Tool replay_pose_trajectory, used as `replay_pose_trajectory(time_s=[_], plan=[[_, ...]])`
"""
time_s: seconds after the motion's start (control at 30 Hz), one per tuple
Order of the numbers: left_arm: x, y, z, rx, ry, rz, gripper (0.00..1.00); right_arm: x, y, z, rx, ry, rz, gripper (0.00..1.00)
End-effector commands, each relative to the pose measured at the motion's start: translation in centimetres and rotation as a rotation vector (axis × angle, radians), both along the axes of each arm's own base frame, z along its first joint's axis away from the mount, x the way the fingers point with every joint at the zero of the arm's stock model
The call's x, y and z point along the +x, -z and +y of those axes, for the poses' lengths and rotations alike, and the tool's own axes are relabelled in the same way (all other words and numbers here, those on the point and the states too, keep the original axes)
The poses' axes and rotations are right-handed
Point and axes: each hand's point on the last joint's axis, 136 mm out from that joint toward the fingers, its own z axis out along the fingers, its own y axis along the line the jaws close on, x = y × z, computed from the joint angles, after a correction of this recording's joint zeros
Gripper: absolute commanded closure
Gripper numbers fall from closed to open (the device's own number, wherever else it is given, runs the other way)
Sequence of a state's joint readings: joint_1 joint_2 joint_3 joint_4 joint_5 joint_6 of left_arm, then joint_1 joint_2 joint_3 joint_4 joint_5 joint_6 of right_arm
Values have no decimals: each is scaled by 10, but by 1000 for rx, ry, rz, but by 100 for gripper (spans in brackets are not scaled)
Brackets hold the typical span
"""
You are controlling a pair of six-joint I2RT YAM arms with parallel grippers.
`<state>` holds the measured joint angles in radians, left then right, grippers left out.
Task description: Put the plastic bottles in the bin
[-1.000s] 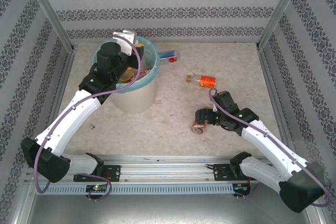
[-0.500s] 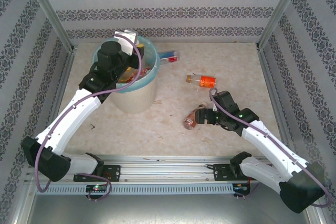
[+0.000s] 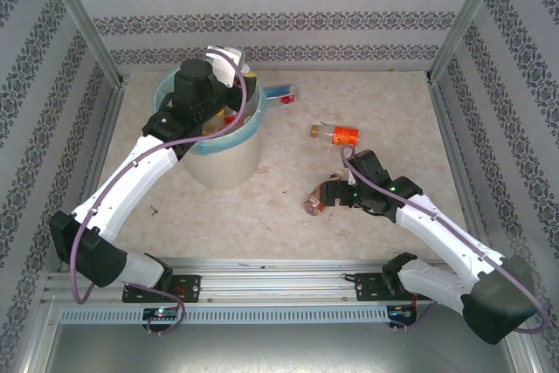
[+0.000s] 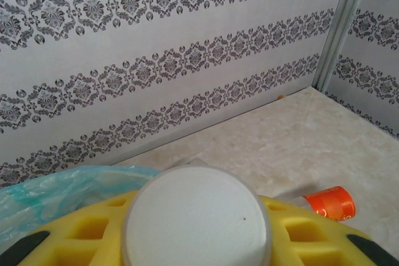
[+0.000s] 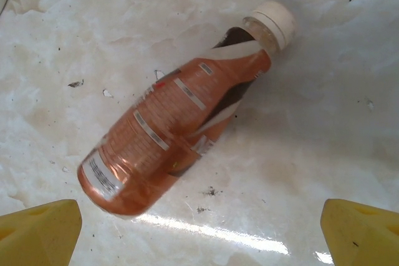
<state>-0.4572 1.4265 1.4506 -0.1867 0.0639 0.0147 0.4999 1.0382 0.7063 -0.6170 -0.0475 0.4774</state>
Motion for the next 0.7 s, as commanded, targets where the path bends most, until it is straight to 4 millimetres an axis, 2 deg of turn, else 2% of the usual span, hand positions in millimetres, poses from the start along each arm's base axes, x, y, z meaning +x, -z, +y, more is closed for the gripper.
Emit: replay_pose_trajectory(time_s=[0.0, 0.1, 0.2, 0.4, 0.47, 0.5, 0.6, 0.67], plan=[[-6, 98, 0, 124, -6, 283, 95, 6, -6, 11, 34, -4, -13, 2], [0, 118, 5, 184, -31, 311, 91, 6, 0, 14, 26, -14, -8, 2], [2, 132, 1, 181, -25, 347, 88, 6, 7, 16, 21, -21, 5, 2], [5, 146, -5, 131, -27, 421, 83, 7, 11, 21, 11, -42, 28, 2], [5, 142, -7, 70, -27, 443, 84, 8, 10, 21, 8, -43, 25, 2], [6, 137, -5, 30, -41, 450, 87, 8, 9, 20, 7, -42, 21, 2], [4, 110, -3, -80, -56, 433, 100, 8, 5, 19, 6, -39, 10, 2], [-1, 91, -2, -140, -61, 411, 100, 8, 2, 17, 0, -36, 2, 2]])
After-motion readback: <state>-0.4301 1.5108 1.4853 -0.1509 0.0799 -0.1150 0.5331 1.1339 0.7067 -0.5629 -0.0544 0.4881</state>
